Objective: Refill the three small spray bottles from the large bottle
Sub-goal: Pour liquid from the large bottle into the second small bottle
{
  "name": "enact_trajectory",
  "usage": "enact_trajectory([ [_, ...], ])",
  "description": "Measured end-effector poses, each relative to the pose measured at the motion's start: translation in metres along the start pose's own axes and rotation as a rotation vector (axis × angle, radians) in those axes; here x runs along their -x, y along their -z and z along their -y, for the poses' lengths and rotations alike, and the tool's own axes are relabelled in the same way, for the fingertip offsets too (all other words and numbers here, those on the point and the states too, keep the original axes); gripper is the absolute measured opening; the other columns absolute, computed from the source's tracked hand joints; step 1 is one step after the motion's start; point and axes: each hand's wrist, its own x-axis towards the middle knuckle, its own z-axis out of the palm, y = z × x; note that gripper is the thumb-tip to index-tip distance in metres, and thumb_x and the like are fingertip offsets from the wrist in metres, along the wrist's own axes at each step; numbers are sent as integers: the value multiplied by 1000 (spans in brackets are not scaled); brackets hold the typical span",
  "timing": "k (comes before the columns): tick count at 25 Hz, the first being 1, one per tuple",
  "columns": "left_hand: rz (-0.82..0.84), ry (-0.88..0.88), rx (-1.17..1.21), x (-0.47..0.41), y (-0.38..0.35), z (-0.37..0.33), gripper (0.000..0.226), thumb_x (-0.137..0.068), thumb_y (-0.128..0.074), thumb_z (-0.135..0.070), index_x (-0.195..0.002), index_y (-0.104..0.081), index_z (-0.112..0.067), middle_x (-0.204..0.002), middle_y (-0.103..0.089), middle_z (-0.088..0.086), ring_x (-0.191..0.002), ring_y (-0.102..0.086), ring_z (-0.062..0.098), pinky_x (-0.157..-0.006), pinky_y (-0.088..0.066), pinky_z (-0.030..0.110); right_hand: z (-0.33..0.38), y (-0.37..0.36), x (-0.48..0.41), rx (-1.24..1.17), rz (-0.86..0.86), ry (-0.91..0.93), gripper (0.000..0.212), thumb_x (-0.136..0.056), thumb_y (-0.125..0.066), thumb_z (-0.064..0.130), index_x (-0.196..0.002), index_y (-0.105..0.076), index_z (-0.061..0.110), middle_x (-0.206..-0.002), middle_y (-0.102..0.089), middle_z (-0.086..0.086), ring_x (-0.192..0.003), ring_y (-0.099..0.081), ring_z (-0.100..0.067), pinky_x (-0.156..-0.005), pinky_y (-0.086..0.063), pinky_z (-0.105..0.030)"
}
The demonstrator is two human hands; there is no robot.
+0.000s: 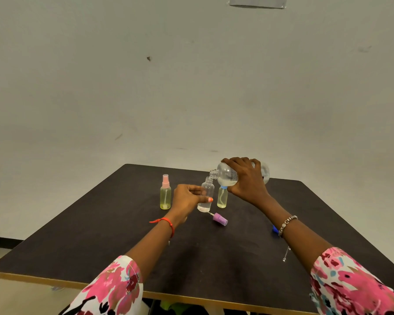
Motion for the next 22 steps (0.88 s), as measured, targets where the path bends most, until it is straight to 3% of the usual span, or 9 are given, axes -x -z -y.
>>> enact_trajectory([
  [3, -1, -2, -9, 0, -1, -1, 41, -62, -80, -6, -100, -67, -6, -91, -68, 2, -84, -64, 11, -71, -51, 20, -1, 0, -1, -3, 1, 0, 66, -61, -78, 26, -122, -54, 23, -116, -61, 0, -107, -54, -24, -97, -30, -46],
  [9, 0, 1, -10, 0, -2, -1, 39, -62, -80, -6, -99, -67, -8, -87, -67, -1, -82, -64, 11, -77, -52, 26, -2, 0, -1, -4, -19, 5, 64, -60, -79, 28, -120, -55, 23, -114, -62, -1, -105, -56, -25, -95, -31, -47],
  [15, 6, -3, -13, 2, -4, -2, 37, -61, -80, -6, -96, -68, -8, -81, -67, -3, -73, -62, 2, -62, -49, 14, -3, 1, 1, -2, -19, 1, 63, -62, -78, 30, -120, -55, 23, -115, -62, 0, -105, -56, -25, -95, -31, -47],
  [22, 4, 6, -20, 3, -5, -3, 41, -61, -80, -6, -101, -67, -6, -87, -67, 0, -77, -62, 7, -64, -49, 15, -4, 2, 3, -4, -5, 4, 62, -64, -77, 32, -121, -54, 22, -115, -62, -1, -106, -55, -25, -96, -30, -47],
])
